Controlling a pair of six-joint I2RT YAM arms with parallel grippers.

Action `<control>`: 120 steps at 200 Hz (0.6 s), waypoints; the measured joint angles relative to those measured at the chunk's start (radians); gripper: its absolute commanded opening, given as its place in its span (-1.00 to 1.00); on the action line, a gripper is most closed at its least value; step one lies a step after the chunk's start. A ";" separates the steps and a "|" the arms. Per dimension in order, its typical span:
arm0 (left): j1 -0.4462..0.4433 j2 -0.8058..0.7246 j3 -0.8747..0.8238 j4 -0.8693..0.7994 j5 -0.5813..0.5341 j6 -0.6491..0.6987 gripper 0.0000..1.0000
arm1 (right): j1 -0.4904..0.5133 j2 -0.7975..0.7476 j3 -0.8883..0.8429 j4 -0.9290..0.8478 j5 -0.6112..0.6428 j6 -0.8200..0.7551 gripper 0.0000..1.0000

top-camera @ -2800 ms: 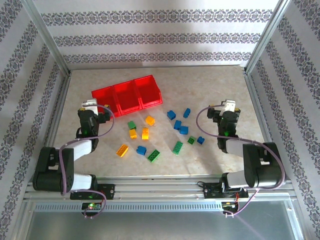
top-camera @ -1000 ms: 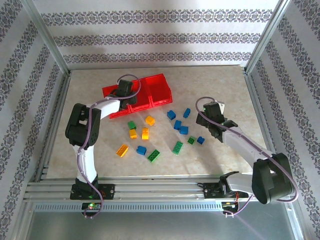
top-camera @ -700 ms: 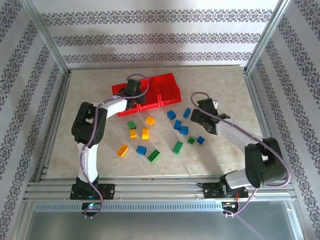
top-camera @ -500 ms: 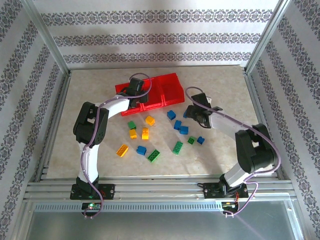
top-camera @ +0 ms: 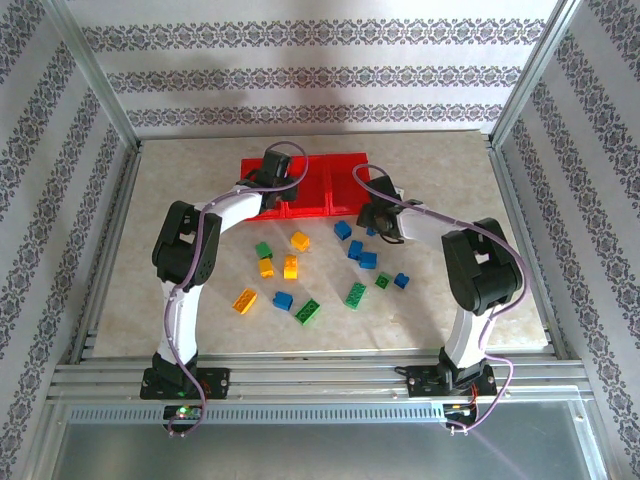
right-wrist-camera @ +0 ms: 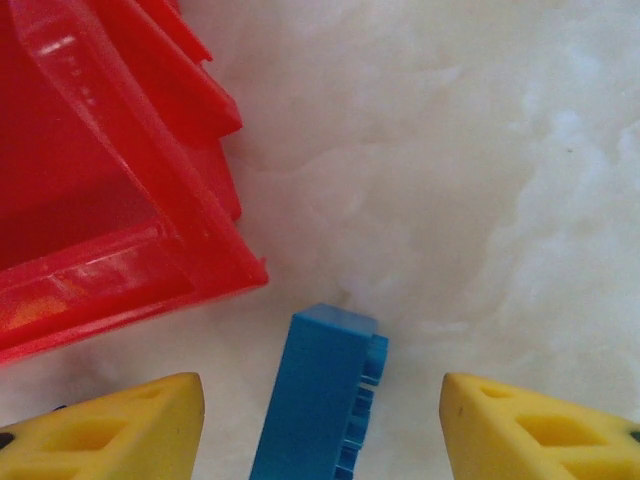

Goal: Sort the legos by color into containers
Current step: Move the container to the top-center of the table, then pick up the lego from the center of the table.

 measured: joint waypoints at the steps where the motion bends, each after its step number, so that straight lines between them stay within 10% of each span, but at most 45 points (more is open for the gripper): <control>1: 0.000 0.000 0.000 0.000 0.000 0.000 -0.06 | 0.000 0.000 0.000 0.000 0.000 0.000 0.23; 120: 0.000 -0.008 0.000 -0.038 -0.008 -0.063 0.56 | 0.000 0.034 0.002 -0.001 0.002 0.024 -0.34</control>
